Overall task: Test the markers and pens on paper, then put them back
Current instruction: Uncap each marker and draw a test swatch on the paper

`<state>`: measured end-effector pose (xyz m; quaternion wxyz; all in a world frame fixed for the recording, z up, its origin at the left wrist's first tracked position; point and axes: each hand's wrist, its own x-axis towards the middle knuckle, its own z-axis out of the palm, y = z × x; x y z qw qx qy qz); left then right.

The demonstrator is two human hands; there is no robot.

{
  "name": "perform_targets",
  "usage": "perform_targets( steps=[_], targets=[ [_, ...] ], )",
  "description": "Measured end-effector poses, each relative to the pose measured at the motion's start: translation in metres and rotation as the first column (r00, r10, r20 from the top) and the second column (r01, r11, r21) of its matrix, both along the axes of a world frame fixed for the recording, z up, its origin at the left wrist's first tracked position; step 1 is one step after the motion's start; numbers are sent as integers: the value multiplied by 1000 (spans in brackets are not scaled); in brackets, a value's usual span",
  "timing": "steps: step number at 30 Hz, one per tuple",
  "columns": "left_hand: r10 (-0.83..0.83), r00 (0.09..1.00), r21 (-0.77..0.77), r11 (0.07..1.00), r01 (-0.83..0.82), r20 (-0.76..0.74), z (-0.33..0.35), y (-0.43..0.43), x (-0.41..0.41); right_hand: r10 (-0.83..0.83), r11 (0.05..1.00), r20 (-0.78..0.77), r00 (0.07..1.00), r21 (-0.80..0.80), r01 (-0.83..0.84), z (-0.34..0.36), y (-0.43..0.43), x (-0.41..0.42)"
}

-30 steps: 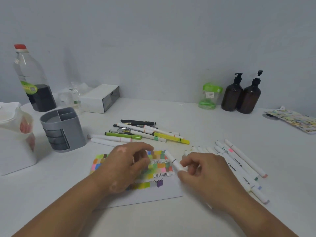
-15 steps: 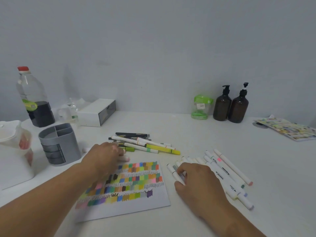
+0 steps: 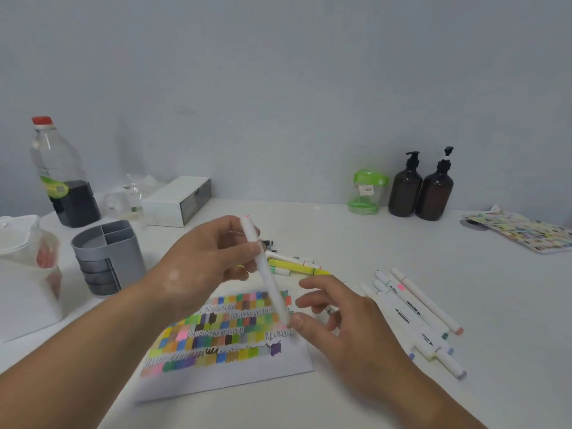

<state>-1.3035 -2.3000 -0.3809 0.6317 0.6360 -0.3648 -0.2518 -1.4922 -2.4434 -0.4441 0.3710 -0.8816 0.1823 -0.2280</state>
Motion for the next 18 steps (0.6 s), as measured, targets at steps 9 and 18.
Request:
perform_targets(
  steps=[9,18],
  targets=[
    [41,998,10,999,-41,-42,-59,10,-1,-85,947,215,973,321,12,1,-6,3],
    [-241,763,309,949,57,600,-64,10,-27,-61,795,366,929,580,-176,1,-6,6]
  ],
)
